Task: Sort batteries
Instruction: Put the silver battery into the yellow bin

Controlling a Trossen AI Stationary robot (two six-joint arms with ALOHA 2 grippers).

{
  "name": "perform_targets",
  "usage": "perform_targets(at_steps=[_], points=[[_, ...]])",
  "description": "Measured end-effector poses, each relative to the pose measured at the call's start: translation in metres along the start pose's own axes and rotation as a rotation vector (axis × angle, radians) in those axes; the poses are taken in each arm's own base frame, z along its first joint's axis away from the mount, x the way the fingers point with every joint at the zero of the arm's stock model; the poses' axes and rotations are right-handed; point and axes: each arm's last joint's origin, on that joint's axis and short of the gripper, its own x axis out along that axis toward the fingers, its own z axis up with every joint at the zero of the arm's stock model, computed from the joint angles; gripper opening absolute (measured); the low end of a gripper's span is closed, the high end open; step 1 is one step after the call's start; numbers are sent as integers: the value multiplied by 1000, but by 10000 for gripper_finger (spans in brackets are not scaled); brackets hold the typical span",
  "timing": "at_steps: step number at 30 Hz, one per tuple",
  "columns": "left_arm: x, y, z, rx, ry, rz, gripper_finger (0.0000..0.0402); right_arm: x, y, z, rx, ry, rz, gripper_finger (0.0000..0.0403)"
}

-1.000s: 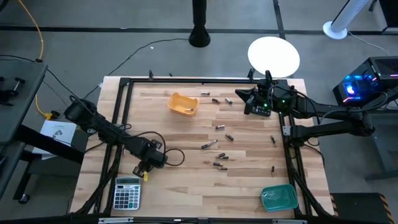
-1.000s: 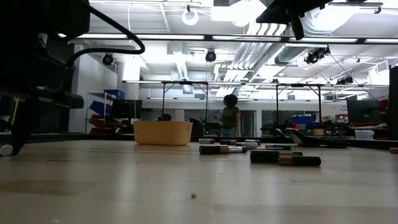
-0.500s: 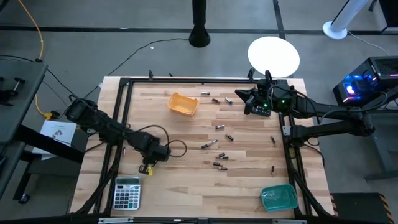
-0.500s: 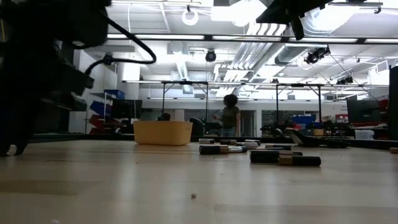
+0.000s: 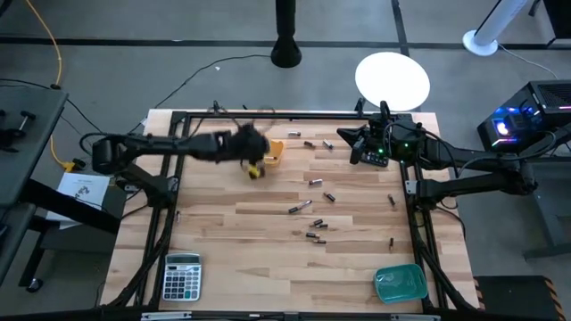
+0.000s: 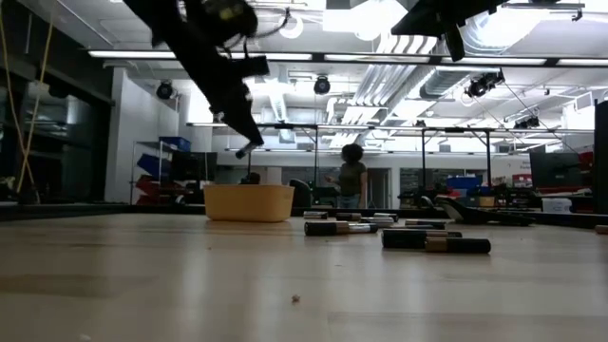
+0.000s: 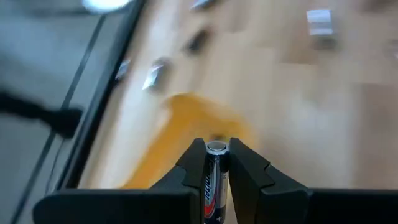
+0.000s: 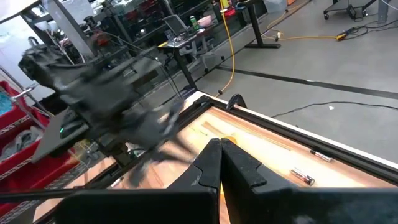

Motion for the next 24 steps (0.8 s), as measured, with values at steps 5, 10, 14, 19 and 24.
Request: perform_targets(at_steps=[5,10,14,19,24], points=[[15,41,-14,-250,48,8,76,0,0,0,17,0,0,0],[12,47,-21,-310,90,-44,165,0,0,0,16,0,0,0],[1,43,-29,-426,191,-101,215,0,0,0,12,1,0,0],[-29,21,-49,-642,528,-121,232,0,0,0,-6,2,-2,0],[-50,-20,-69,-765,803,-10,219,0,-1,-1,-15,5,-8,0]])
